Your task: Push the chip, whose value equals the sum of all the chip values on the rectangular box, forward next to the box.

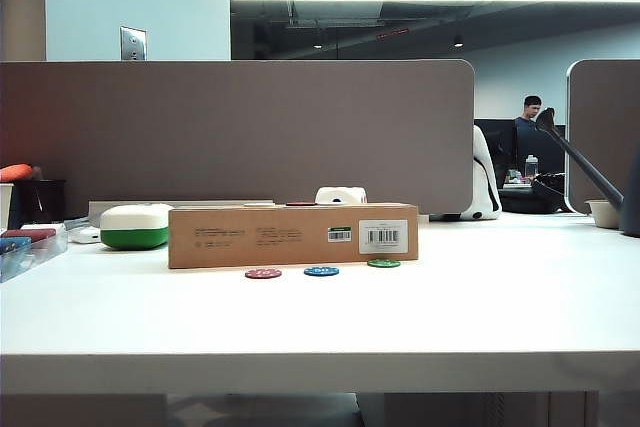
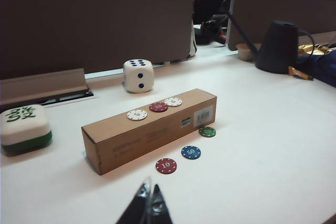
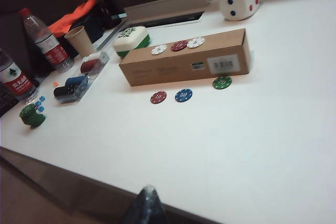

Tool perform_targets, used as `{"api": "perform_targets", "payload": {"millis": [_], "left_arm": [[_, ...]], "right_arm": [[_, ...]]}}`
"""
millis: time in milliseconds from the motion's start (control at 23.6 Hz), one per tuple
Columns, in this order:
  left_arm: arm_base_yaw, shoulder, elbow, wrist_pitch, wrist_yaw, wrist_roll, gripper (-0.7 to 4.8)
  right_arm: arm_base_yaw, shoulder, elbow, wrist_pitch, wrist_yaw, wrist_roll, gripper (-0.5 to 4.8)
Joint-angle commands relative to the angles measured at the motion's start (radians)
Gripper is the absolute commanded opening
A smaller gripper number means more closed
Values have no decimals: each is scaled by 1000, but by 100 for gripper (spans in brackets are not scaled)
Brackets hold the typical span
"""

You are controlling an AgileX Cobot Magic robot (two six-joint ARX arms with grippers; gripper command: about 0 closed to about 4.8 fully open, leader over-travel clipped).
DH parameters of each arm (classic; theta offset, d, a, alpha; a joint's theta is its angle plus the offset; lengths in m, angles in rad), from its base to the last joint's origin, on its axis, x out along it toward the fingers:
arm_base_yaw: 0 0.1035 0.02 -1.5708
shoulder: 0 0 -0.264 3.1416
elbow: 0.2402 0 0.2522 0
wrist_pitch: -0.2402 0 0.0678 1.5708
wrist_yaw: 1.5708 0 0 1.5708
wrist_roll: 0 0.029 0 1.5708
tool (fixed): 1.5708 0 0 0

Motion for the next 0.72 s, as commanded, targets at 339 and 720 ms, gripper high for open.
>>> {"api": "perform_targets", "payload": {"millis": [339, 720], "left_arm": [[6, 0, 2, 21, 5, 4, -5], [133, 0, 2, -43, -97, 90, -5]], "right_arm": [[-1, -5, 3, 29, 2, 0, -6], [0, -5, 3, 29, 1, 0, -6]]}}
